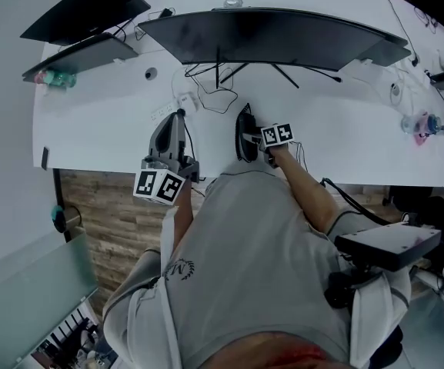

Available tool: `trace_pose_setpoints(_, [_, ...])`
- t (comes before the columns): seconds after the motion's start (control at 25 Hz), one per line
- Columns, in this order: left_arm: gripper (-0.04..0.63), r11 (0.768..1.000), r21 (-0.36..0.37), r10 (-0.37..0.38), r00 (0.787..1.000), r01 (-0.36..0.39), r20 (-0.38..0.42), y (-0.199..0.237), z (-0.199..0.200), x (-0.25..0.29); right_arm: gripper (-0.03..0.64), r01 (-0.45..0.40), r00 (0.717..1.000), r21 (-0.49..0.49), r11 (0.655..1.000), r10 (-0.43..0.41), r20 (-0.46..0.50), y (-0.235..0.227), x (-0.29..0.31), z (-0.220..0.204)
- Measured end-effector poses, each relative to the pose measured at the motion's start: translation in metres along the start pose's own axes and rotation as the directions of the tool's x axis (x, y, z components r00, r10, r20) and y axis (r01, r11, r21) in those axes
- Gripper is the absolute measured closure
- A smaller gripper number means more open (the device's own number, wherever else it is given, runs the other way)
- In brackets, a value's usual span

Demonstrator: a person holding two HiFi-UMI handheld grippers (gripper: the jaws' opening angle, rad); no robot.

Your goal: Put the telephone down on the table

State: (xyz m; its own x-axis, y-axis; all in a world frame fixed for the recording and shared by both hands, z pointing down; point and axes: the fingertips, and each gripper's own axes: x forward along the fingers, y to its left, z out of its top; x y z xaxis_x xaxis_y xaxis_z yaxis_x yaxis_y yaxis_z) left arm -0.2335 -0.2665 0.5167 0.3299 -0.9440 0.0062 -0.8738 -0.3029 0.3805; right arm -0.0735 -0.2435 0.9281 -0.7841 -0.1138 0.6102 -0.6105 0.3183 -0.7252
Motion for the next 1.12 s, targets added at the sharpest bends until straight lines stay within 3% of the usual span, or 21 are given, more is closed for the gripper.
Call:
trace_pose_setpoints(0.2, [0.584,1.0,-0.003,0.013,1.0,-0.013,-0.002,0.005,-0.001,-0.002,0.328,0.154,0.987,-0.019,0.988,-0.152,0.049,0.006,-0.021,0.023])
trace_pose_setpoints(0.36, [0.584,1.0,-0.011,0.002,1.0,-0.002,-0.018,0.001,-0.009,0.002,0.328,0.294,0.949,-0.235,0.927,-0.312,-0.044,0.01,-0.012,0.012])
trace_pose_setpoints(0.44, [0.584,1.0,-0.009,-0.008,1.0,0.008,-0.021,-0.003,-0.01,0.005,0.348,0.315,0.935,-0.292,0.903,-0.349,-0.068,0.006,-0.006,0.007])
trace_pose_setpoints(0.52, [0.584,1.0,-0.008,-0.012,1.0,0.012,-0.017,-0.006,-0.009,0.005,0.365,0.284,0.947,-0.314,0.906,-0.315,-0.054,0.005,-0.004,0.01])
trace_pose_setpoints(0.6, [0.584,1.0,-0.013,-0.004,1.0,0.003,-0.012,-0.005,-0.009,0.003,0.371,0.215,0.973,-0.28,0.936,-0.231,-0.022,0.004,-0.004,0.012])
trace_pose_setpoints(0.72, [0.584,1.0,-0.018,0.007,1.0,-0.008,-0.014,0.002,-0.01,-0.001,0.371,0.052,0.997,-0.075,0.996,-0.048,0.062,-0.004,-0.009,0.012])
trace_pose_setpoints(0.84, [0.584,1.0,-0.015,0.009,1.0,-0.009,-0.015,0.006,-0.007,-0.002,0.371,-0.105,0.987,0.071,0.992,0.095,0.132,-0.01,-0.018,0.011])
trace_pose_setpoints(0.92, [0.584,1.0,-0.016,0.009,1.0,-0.009,-0.024,0.001,-0.009,-0.002,0.371,-0.128,0.984,0.077,0.989,0.117,0.133,-0.015,-0.026,0.002])
trace_pose_setpoints(1.12, [0.584,0.999,-0.015,-0.041,0.999,0.041,-0.026,-0.009,-0.011,0.02,0.376,-0.088,0.989,0.044,0.995,0.082,0.121,-0.033,-0.034,0.008])
